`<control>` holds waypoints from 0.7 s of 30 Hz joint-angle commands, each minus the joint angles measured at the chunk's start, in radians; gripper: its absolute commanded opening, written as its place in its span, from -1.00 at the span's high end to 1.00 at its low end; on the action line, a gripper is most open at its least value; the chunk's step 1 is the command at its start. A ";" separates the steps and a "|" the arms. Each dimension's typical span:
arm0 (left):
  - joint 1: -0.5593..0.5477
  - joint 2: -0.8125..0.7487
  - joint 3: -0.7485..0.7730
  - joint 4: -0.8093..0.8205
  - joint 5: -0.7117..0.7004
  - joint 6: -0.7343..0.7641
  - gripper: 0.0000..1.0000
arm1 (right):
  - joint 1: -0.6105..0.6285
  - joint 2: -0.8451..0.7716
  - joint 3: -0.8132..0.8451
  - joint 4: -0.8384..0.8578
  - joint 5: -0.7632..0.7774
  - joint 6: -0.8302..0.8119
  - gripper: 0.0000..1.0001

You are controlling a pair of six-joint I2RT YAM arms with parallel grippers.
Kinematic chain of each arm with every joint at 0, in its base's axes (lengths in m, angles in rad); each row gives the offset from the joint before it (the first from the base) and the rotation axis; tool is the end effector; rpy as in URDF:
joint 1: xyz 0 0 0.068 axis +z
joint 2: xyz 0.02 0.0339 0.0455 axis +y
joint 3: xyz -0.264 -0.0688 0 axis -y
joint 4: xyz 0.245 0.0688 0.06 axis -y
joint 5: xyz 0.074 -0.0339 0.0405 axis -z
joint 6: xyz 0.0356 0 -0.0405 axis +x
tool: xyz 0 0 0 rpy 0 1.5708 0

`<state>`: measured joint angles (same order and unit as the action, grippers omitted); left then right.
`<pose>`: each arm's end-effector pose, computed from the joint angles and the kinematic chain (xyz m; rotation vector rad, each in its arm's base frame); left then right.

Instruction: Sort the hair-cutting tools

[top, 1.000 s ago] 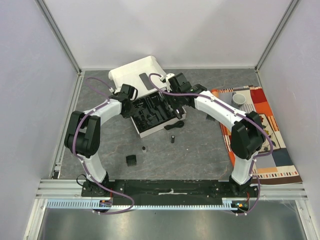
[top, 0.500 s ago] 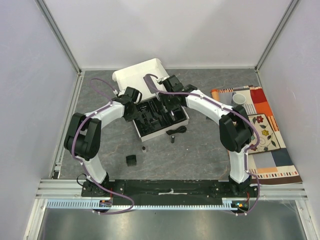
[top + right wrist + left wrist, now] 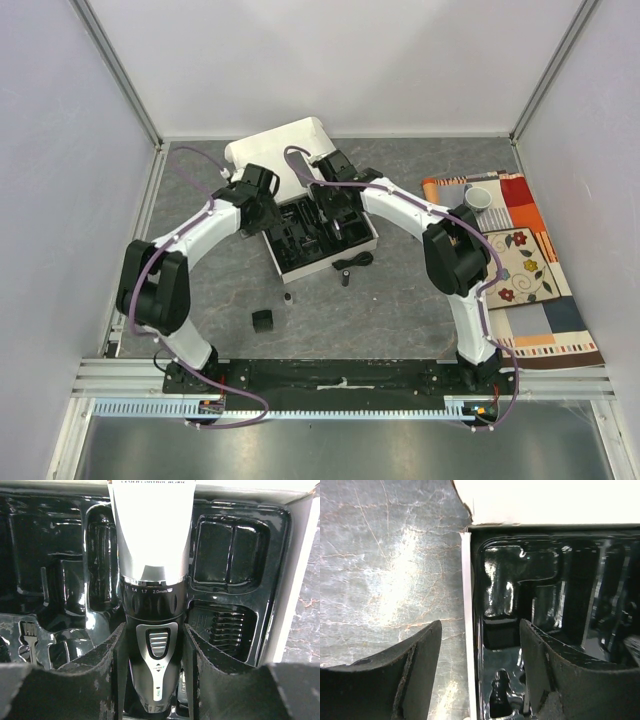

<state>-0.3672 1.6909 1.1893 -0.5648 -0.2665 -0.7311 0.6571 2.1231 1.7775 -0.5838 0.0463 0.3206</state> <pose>0.3278 -0.1161 0.2156 -0.5536 2.5173 -0.0519 0.3770 0.2888 0.2239 -0.4050 2.5004 0.3433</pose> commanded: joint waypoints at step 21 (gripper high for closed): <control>-0.003 -0.283 0.000 -0.035 -0.053 0.090 -0.38 | 0.016 -0.003 0.112 -0.042 0.035 0.032 -0.32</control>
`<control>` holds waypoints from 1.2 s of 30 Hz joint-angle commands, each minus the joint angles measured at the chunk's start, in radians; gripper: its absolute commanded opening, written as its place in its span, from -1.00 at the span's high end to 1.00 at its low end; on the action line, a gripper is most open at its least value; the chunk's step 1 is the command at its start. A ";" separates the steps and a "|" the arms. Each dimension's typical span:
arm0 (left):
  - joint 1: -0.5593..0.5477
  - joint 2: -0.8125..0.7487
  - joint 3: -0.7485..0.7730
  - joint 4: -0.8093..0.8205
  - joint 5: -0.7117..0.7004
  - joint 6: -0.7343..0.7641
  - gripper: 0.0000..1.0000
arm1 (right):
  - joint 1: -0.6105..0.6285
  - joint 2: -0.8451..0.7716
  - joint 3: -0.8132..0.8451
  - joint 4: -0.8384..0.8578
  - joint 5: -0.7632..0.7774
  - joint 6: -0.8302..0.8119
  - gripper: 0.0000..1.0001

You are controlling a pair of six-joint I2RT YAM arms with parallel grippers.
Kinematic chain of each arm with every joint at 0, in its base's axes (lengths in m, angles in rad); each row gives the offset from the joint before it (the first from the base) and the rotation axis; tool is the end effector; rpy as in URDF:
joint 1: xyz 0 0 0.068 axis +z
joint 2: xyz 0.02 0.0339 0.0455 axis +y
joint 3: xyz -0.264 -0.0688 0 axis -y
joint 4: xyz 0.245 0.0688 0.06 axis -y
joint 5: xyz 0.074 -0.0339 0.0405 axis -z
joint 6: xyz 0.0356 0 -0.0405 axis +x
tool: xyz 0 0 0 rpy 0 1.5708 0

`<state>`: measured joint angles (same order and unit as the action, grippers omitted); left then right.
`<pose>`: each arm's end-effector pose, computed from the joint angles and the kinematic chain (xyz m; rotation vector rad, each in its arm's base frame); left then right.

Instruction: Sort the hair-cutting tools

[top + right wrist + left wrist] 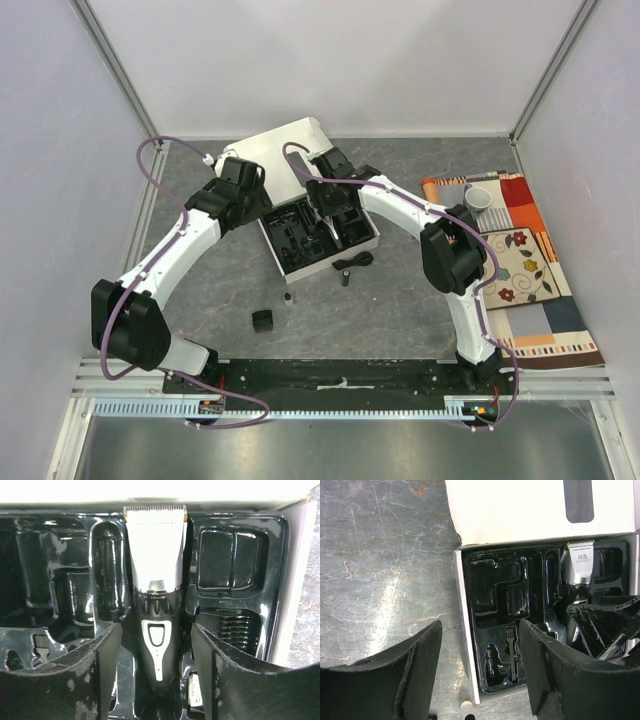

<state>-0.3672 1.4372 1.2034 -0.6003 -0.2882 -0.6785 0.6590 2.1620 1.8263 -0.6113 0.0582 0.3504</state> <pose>0.2927 -0.1017 0.2967 -0.4969 2.3134 -0.1583 0.3825 0.2936 0.2197 -0.3680 2.5218 0.3324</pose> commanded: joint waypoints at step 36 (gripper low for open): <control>-0.003 -0.011 -0.056 0.045 -0.002 0.051 -0.36 | 0.021 0.070 0.012 0.113 0.086 -0.021 1.00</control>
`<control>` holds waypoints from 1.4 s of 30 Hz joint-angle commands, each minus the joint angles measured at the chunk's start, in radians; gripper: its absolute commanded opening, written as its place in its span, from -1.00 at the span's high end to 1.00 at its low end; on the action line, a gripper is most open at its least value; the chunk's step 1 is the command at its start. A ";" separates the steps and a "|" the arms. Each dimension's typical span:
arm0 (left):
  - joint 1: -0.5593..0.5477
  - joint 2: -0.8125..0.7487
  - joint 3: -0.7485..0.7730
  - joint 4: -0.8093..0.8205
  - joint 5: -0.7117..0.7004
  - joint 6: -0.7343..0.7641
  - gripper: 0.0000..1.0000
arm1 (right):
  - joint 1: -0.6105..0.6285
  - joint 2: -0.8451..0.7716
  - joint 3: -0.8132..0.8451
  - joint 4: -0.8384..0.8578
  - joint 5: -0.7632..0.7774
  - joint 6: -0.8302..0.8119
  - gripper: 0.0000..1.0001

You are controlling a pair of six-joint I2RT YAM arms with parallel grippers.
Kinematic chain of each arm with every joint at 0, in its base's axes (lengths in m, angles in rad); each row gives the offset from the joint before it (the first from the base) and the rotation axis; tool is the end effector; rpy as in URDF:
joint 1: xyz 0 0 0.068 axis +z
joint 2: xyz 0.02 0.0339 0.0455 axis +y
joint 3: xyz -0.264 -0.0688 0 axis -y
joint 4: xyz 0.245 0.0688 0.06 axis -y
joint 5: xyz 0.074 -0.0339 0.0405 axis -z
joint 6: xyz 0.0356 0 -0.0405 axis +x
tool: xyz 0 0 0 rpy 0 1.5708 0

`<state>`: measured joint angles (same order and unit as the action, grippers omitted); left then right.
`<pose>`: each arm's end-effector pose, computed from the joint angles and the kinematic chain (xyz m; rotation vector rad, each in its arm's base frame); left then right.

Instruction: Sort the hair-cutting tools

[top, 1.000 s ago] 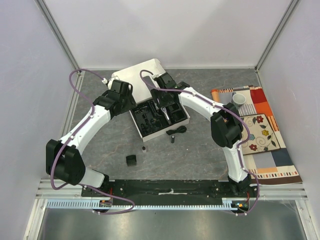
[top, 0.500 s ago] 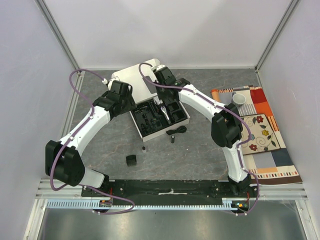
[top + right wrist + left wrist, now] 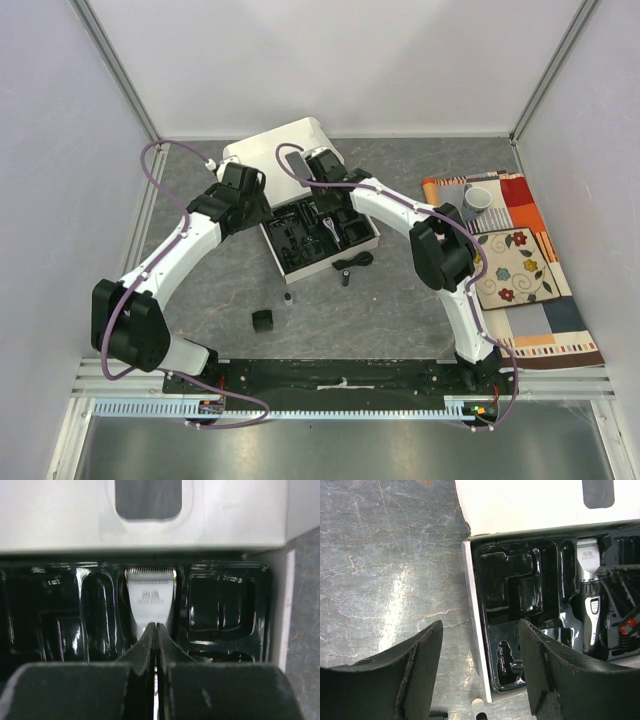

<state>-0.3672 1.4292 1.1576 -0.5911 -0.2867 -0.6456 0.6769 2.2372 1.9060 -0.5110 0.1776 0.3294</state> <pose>0.2885 -0.1002 0.2848 -0.4574 2.3467 -0.1267 0.3991 0.3127 0.2167 -0.3360 2.3876 0.2551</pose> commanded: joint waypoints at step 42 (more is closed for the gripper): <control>-0.004 -0.386 -0.174 0.160 0.501 0.300 -0.35 | 0.190 -1.135 -1.238 0.472 -0.066 0.083 -0.28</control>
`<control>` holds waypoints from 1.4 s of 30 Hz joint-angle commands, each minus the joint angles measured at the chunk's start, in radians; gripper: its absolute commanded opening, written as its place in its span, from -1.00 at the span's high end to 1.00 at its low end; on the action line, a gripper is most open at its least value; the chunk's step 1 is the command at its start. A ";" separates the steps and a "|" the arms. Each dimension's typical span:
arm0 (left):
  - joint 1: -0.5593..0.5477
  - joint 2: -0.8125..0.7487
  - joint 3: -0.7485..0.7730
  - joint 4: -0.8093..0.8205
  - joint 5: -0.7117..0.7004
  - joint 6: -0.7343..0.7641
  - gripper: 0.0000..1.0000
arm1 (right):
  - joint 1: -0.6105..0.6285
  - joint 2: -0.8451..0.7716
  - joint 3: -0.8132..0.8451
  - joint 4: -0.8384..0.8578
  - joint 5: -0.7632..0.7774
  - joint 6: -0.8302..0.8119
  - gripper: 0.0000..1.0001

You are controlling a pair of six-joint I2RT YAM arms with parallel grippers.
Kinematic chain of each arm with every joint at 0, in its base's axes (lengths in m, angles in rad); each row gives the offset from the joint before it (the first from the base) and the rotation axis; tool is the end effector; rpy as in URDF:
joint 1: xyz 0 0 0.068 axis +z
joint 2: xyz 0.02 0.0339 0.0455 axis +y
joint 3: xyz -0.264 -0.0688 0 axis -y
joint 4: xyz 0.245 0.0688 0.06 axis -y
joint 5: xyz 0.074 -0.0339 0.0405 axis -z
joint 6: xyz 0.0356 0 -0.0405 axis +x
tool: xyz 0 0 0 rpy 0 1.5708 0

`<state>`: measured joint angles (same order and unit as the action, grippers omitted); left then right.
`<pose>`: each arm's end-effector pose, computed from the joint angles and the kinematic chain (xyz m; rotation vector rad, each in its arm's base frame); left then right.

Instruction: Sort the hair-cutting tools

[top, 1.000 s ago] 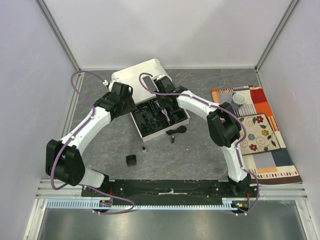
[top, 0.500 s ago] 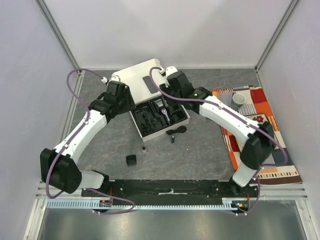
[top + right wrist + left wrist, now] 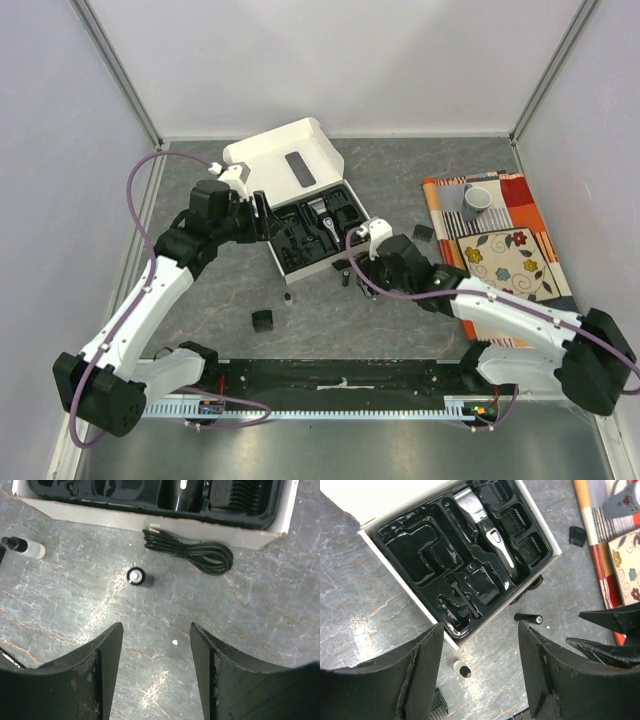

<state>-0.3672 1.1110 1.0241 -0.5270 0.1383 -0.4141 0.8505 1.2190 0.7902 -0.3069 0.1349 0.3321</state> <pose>0.2236 -0.0913 0.3257 0.0279 2.2402 -0.5856 0.1737 0.1906 0.2407 -0.5319 2.2794 0.4474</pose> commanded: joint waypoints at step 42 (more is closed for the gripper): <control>-0.007 -0.103 -0.131 0.174 0.121 0.067 -0.32 | 0.107 0.461 -0.566 1.623 0.110 -0.071 -0.37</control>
<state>-0.3672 1.0164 0.8928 -0.3935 0.2222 -0.3866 0.9520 1.6371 0.1761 1.1763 0.1875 0.3004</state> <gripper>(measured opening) 0.662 0.698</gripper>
